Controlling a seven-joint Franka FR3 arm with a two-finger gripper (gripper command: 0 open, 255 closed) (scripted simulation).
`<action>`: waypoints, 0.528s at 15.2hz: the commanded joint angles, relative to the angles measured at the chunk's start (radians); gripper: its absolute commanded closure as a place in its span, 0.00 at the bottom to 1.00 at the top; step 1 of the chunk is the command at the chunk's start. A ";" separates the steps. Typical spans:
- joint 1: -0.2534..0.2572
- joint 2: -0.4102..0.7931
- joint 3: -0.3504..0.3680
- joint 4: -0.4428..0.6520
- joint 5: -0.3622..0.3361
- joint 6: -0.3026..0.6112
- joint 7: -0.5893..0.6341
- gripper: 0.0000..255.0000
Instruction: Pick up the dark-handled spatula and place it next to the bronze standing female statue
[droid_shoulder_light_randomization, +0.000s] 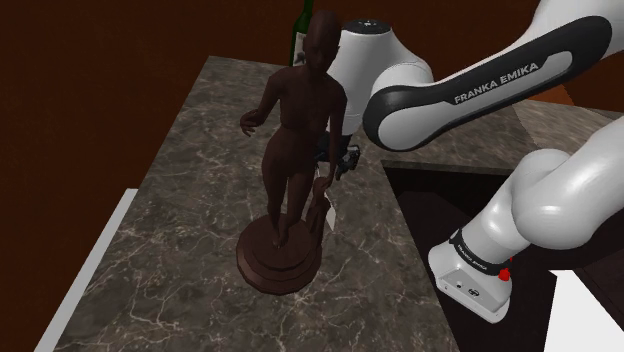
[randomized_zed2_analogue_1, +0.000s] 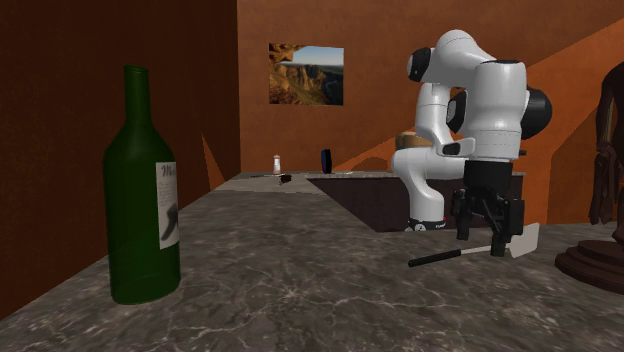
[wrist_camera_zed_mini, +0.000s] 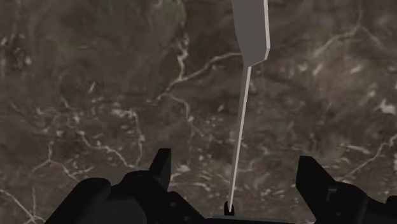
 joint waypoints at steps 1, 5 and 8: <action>0.000 0.000 0.000 0.000 0.000 0.000 0.000 0.00; 0.011 -0.072 -0.013 0.046 0.026 -0.115 -0.021 0.00; 0.014 -0.088 -0.016 0.060 0.030 -0.145 -0.024 0.00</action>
